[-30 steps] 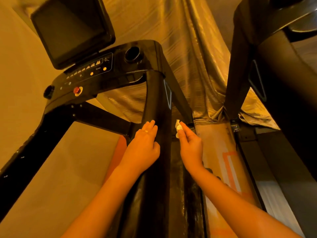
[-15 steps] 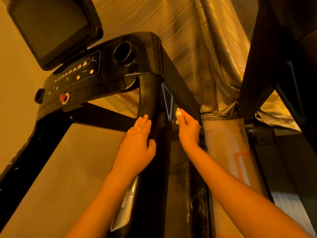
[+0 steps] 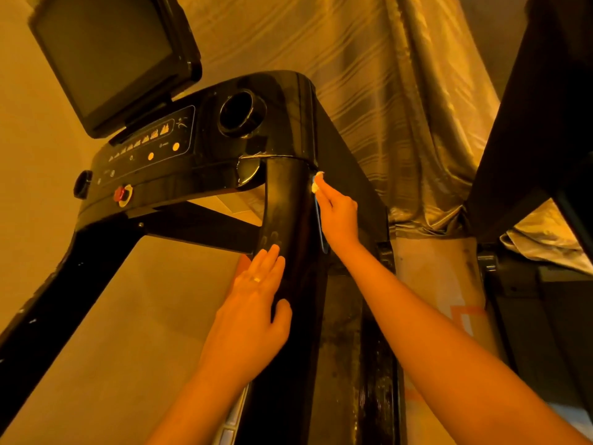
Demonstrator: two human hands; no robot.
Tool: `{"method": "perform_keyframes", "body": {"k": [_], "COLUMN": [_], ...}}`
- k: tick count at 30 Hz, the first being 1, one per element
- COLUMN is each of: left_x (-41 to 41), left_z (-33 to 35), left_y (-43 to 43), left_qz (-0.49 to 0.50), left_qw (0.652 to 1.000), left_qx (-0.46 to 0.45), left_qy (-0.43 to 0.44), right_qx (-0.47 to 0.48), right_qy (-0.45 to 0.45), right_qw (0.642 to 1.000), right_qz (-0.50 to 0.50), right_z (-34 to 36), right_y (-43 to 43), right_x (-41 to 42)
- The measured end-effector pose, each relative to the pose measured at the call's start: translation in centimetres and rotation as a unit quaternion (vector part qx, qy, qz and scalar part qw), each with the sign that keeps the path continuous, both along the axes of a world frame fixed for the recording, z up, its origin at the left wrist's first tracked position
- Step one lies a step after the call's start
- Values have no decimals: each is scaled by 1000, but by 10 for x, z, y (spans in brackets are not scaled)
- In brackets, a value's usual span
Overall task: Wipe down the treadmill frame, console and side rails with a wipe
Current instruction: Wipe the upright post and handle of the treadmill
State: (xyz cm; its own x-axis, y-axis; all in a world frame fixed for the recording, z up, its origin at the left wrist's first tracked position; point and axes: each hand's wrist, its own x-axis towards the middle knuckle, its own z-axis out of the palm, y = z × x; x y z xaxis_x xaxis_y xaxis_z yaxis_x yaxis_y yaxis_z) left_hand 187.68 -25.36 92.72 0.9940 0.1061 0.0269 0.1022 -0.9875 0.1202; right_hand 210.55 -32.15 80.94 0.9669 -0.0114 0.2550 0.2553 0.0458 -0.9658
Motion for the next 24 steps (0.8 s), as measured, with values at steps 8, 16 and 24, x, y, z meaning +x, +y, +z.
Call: {"method": "perform_keyframes", "body": {"k": [8,16,24], "left_x": [3,4,4], "left_z": [0,0,1], "left_y": [1,0,-2], "left_qz": [2,-5,7], "left_qw": [1000,1000,1000], "left_qx": [13,18,19], "left_qy": [11,18,19], "right_qx": [22,21,2], "right_qy": [69,25,27], "right_qw": [997,999,1000], "right_qz": [-3,3,10], "right_z": [-31,-24,-52], "right_y": [-1,-6,-5], "right_x": [-2,-35,-81]}}
